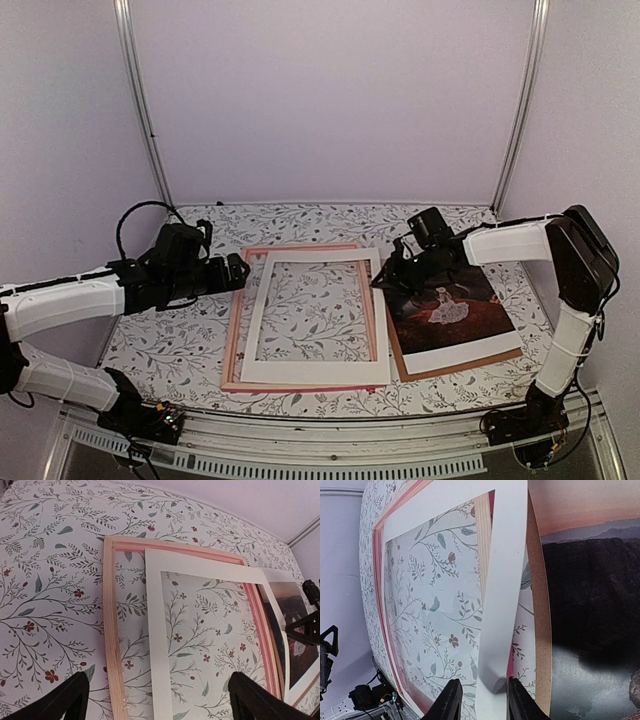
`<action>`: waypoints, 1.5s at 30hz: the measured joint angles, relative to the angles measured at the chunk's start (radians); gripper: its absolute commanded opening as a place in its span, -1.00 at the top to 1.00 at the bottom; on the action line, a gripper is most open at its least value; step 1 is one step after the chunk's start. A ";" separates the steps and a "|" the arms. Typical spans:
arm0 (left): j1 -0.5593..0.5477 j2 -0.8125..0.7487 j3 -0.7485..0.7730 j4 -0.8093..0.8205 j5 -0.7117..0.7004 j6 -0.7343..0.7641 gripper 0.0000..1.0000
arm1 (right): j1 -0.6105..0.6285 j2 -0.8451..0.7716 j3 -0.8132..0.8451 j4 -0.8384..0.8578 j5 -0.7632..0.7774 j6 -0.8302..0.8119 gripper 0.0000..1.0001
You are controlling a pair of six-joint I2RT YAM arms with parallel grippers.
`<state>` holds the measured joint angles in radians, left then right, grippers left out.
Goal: Put the photo into the frame
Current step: Place the mat board on the glass panel.
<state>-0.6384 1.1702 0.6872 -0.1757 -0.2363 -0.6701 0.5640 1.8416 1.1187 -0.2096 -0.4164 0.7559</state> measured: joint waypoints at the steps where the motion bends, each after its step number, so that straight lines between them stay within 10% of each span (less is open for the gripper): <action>1: 0.000 0.004 0.000 0.001 0.005 0.001 -0.99 | 0.000 0.001 0.001 0.000 0.000 -0.002 0.33; 24: 0.000 0.010 -0.010 0.025 0.042 0.012 -0.99 | -0.002 0.008 0.002 0.086 -0.108 -0.098 1.00; 45: 0.000 0.010 -0.010 0.024 0.039 0.013 -0.99 | -0.002 0.138 0.100 0.082 -0.151 -0.150 1.00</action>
<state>-0.6384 1.1805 0.6769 -0.1516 -0.1970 -0.6575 0.5617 1.9800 1.2186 -0.1272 -0.5678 0.6064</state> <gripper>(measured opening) 0.996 0.006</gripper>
